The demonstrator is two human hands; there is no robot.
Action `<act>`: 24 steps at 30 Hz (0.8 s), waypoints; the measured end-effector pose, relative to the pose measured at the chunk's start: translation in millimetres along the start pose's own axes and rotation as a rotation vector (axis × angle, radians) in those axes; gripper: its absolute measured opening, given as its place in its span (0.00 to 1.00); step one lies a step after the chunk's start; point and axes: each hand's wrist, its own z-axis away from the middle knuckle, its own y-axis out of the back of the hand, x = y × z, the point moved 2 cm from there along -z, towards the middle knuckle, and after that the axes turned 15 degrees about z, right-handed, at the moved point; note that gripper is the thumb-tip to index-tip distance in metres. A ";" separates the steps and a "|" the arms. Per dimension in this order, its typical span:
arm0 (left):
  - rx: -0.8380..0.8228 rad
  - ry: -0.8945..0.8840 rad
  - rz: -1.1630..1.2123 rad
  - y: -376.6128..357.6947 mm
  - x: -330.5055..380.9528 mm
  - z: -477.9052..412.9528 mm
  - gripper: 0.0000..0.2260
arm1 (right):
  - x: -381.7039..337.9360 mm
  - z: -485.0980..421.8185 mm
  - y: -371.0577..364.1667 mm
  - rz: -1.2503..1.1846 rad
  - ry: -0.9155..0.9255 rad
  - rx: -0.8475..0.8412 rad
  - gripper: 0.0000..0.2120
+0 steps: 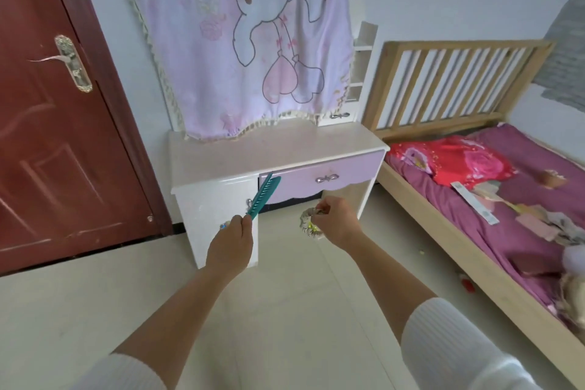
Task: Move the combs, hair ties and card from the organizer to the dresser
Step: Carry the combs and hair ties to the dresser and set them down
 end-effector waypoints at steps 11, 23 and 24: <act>0.064 0.235 0.057 -75.8 -23.3 -262.6 0.14 | -18.8 -292.8 -27.5 0.028 0.037 -0.053 0.02; 0.107 0.536 0.139 -160.3 -59.6 -455.0 0.11 | -11.9 -536.9 -96.8 0.098 -0.011 -0.312 0.02; 0.119 0.551 0.151 -163.6 -63.7 -462.5 0.11 | -13.7 -546.9 -106.3 0.073 -0.023 -0.333 0.01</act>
